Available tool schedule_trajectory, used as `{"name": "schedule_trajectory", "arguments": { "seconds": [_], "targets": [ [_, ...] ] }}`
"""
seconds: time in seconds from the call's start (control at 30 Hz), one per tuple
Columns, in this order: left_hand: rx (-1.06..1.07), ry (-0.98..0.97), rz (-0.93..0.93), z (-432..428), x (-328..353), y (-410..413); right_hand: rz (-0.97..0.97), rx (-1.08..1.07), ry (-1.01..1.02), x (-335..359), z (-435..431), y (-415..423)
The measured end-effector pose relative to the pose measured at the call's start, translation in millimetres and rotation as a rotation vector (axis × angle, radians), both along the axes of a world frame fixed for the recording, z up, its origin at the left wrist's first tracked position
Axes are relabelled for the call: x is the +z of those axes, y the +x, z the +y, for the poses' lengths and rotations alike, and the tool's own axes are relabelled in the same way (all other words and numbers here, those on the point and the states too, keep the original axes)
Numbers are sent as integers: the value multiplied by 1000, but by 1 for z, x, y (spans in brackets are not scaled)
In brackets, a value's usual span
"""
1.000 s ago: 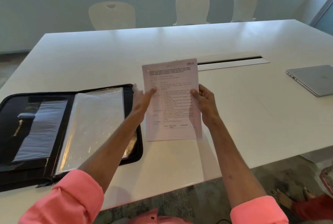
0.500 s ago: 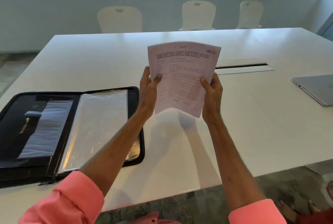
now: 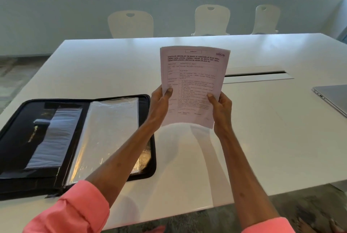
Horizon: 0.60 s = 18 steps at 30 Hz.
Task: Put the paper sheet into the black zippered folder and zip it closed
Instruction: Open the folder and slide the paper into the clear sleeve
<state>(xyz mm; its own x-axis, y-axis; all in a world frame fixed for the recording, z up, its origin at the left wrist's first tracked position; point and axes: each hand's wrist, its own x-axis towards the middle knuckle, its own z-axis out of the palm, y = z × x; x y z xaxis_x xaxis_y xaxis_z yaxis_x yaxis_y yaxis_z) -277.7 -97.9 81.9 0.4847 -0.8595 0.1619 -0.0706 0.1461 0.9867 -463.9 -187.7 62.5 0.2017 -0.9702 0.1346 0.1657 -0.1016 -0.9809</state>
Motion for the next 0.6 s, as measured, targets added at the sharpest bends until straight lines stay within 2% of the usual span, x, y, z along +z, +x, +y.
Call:
{"name": "schedule_trajectory", "arguments": {
  "seconds": [0.3,0.47,0.6],
  "targets": [
    [51,182,8,35,23,99,181,470,53,23,-17,55],
    [72,237,-5,59,31,152,213,677,116,28,-8,106],
    [90,272,3,75,28,191,376,765,63,35,-5,139]
  ]
}}
